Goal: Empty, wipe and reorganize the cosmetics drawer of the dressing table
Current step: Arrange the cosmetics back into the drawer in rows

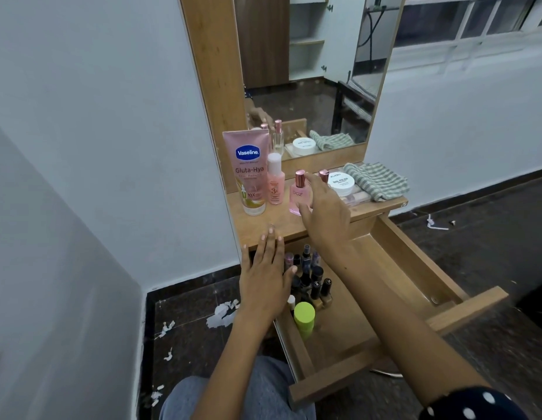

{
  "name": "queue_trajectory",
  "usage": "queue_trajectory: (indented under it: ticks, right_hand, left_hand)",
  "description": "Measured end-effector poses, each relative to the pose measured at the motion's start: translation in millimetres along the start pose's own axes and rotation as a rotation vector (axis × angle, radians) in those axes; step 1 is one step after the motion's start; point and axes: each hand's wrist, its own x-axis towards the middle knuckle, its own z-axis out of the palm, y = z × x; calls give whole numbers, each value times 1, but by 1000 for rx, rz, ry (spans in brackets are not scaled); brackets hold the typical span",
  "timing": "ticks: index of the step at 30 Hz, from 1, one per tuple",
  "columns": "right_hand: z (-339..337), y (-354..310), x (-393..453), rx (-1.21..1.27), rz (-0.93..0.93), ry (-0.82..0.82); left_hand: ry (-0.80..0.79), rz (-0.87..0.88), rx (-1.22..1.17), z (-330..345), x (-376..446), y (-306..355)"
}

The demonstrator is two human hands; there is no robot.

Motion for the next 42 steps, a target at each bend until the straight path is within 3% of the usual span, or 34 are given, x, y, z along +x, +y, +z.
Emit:
queue_trajectory:
  ticks: [11, 17, 25, 33, 42]
  right_hand:
    - [8, 1, 5, -182, -79, 21]
    - [8, 1, 7, -19, -107, 11]
    - [-20, 23, -16, 410, -115, -89]
    - [-91, 64, -73, 504, -206, -429]
    - [-78, 74, -115, 319, -289, -743]
  left_hand:
    - [-38, -9, -46, -1, 0, 1]
    - [-84, -22, -34, -7, -1, 3]
    - [-92, -31, -7, -11, -1, 3]
    - [-124, -33, -19, -12, -1, 2]
    - [-132, -39, -22, -15, -2, 3]
